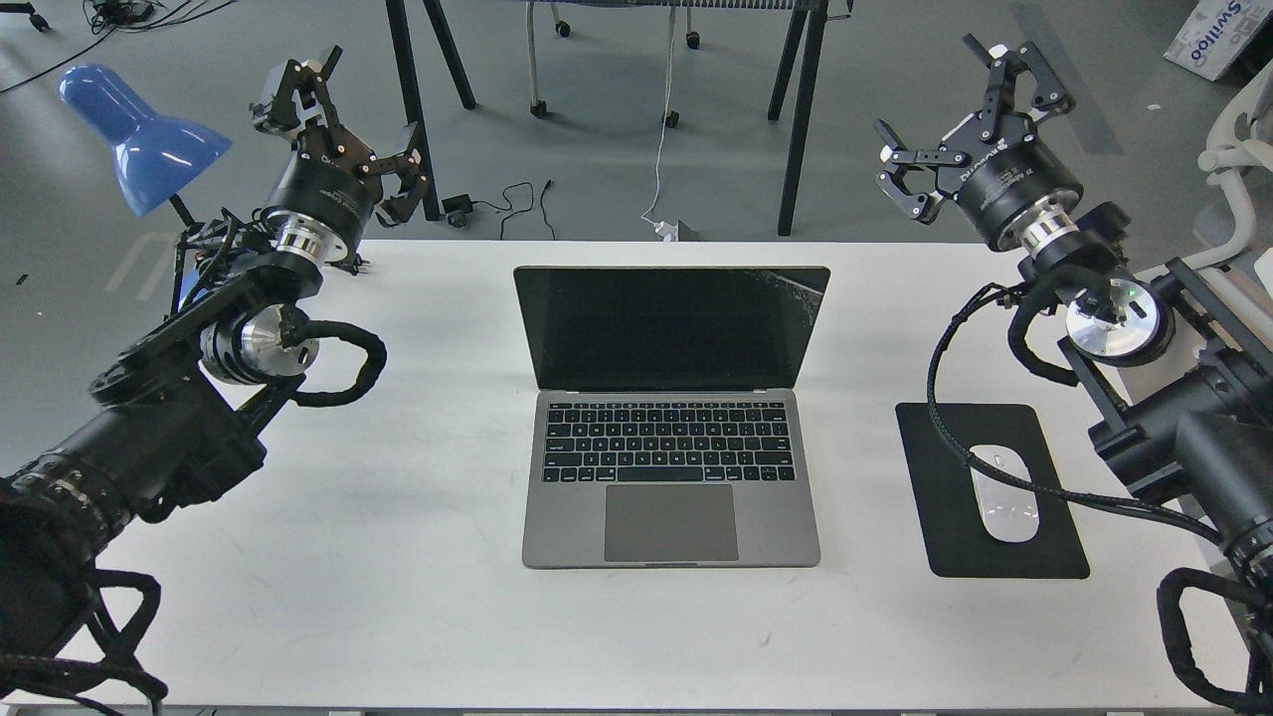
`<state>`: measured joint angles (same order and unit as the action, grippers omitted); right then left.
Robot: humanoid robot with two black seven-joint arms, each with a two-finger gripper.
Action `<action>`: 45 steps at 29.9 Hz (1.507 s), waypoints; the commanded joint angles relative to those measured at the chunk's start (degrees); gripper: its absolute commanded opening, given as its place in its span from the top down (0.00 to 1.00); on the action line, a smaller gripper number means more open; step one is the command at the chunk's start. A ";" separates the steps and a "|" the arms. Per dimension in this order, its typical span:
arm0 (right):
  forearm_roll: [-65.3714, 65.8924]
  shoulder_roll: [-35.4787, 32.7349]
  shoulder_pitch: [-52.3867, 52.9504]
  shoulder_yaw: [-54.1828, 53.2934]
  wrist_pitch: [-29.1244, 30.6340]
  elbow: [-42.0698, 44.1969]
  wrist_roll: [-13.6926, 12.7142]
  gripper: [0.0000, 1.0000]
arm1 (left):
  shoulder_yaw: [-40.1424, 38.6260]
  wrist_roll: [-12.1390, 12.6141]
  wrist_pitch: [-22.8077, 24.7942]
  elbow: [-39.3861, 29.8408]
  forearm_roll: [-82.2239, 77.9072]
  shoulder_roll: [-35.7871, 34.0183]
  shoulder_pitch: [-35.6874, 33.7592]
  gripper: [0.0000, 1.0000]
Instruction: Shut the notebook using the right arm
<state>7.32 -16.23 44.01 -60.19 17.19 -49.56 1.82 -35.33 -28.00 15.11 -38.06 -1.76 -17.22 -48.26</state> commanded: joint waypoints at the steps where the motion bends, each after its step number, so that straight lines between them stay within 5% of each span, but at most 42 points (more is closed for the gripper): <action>1: 0.24 1.29 4.93 5.68 -0.84 3.84 -0.06 0.00 | 0.00 0.00 0.19 0.00 0.00 -0.01 0.00 0.00; 14: 0.68 7.00 18.13 25.46 -5.23 15.36 0.12 0.00 | -0.09 0.00 0.19 0.09 0.09 -0.01 0.00 0.00; 23: 5.16 13.15 21.30 29.34 -8.14 20.28 0.21 0.00 | -0.09 0.00 0.19 0.00 0.09 -0.01 0.00 0.00; 45: 6.04 13.07 24.11 46.91 -6.56 19.76 -1.73 0.00 | -0.09 0.00 0.19 0.09 0.09 -0.01 0.00 0.00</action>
<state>13.36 -3.14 67.57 -16.18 10.04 -29.79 0.50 -35.42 -28.00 15.29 -38.00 -1.67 -17.22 -48.25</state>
